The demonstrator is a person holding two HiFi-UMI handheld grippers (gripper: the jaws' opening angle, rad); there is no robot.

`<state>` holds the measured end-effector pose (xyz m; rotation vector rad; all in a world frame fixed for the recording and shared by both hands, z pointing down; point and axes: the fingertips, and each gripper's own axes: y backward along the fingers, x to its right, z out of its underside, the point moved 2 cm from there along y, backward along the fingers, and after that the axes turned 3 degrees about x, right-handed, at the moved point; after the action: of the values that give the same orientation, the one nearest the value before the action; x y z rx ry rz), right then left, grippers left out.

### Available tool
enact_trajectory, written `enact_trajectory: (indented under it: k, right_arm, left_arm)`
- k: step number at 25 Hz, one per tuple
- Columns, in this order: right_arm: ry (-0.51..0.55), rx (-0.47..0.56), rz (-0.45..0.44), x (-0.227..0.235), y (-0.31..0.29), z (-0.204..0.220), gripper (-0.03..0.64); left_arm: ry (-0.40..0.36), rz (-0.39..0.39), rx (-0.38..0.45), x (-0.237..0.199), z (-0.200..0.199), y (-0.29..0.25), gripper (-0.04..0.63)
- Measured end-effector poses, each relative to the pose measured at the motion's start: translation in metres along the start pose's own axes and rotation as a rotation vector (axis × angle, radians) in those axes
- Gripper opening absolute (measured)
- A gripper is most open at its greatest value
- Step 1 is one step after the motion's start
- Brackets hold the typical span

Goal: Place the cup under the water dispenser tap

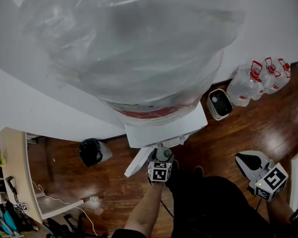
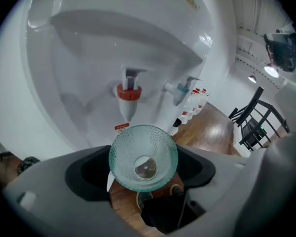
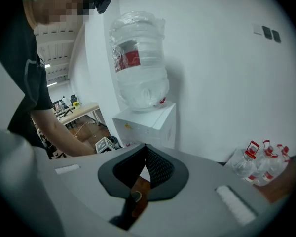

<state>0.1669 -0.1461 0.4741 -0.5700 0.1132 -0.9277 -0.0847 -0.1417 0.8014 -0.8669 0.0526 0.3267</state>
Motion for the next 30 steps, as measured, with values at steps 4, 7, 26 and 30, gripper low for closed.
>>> enact_trajectory:
  k: [4, 7, 26, 30]
  right_arm:
    - [-0.032, 0.002, 0.014, 0.000, -0.027, 0.020, 0.002]
    - [-0.068, 0.018, -0.013, -0.005, -0.043, 0.026, 0.002]
    - [0.037, -0.043, -0.030, -0.015, -0.058, 0.024, 0.003]
    - [0.034, -0.054, -0.049, -0.023, -0.053, 0.018, 0.012]
  left_arm:
    - [-0.051, -0.005, 0.022, -0.016, 0.009, -0.027, 0.279]
    - [-0.059, -0.025, 0.042, -0.023, 0.010, -0.043, 0.279]
    - [-0.026, -0.191, 0.052, -0.049, 0.014, -0.081, 0.287]
    - [-0.074, -0.141, 0.051, -0.038, 0.011, -0.069, 0.376]
